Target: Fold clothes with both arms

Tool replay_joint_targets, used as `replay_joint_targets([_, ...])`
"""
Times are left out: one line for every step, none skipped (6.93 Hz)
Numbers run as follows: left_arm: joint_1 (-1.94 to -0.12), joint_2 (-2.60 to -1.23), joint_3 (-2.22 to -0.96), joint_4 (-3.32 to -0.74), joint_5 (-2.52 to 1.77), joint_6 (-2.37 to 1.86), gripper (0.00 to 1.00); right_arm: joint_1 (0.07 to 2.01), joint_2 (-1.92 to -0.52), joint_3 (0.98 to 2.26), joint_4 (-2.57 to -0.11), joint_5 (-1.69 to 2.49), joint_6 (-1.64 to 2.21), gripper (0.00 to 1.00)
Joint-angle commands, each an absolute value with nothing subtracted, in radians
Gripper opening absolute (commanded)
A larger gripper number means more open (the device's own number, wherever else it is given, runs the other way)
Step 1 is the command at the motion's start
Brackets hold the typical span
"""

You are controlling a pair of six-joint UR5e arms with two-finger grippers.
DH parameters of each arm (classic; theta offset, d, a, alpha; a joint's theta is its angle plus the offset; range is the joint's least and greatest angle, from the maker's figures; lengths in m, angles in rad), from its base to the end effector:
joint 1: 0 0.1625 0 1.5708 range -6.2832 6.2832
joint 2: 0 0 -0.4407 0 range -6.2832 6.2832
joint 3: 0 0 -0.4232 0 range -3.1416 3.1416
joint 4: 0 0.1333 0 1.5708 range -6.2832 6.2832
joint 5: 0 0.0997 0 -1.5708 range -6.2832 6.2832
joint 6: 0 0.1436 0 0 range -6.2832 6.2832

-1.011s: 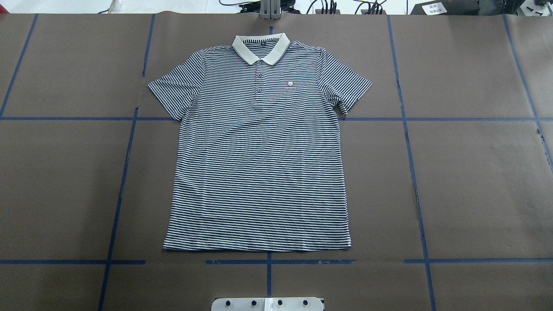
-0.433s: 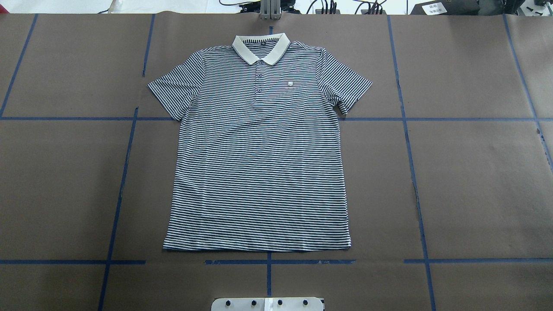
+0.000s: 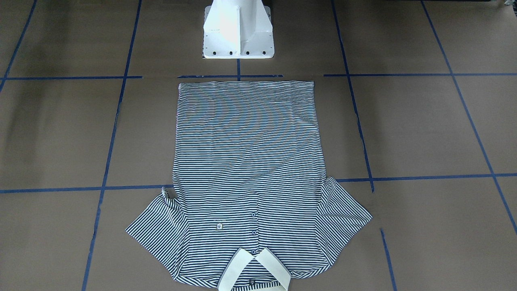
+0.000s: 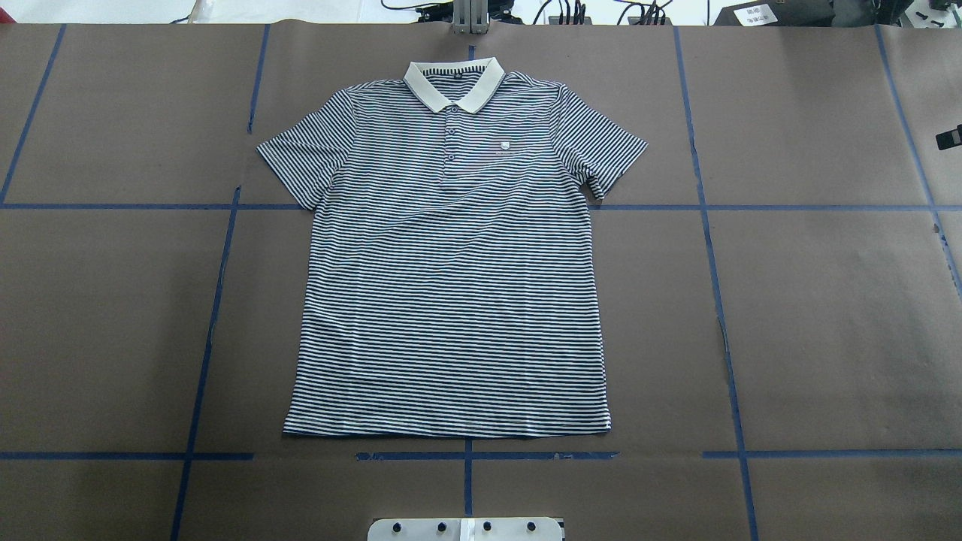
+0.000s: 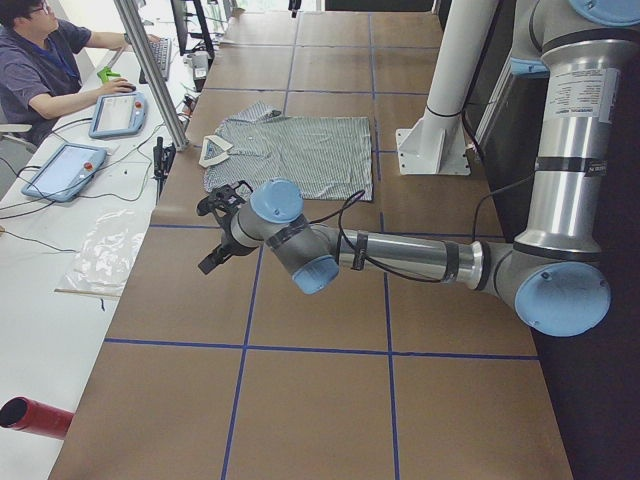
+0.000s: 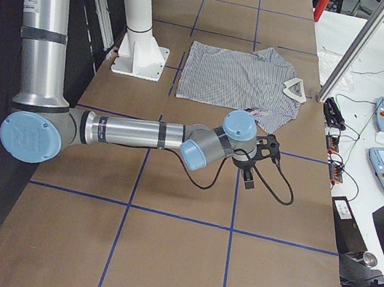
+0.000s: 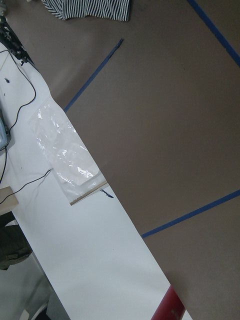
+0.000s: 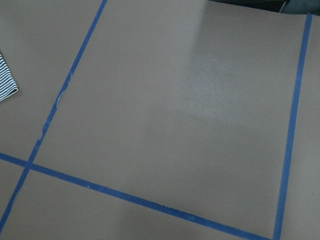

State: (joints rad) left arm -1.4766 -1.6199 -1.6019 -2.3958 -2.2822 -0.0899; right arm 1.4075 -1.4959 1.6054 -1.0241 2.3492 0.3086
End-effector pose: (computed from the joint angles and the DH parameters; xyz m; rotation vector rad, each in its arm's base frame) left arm 0.0162 -0.5917 0.5575 0.8013 0.7382 0.3255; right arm -0.0647 -0.5924 0.5759 0.4288 -0.8724 -0.1216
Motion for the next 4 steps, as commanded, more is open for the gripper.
replay_joint_targets([-1.433, -1.638, -1.574, -2.405, -2.286, -0.181, 1.00, 1.329, -1.375, 1.595, -1.026, 2.320, 0.526, 1.00])
replay_joint_targets([-1.433, -1.658, -1.571, -2.405, -2.284, -0.195, 1.00, 1.248, -1.294, 1.589, -1.029, 2.231, 0.692, 1.00])
replay_joint_targets([-1.428, -1.670, -1.572, -2.405, -2.284, -0.199, 1.00, 1.156, -1.220, 1.556, -1.026, 2.113, 0.804, 1.00])
replay_joint_targets([-1.428, -1.671, -1.574, -2.408, -2.284, -0.207, 1.00, 1.094, -1.157, 1.524, -1.026, 2.039, 0.889, 0.98])
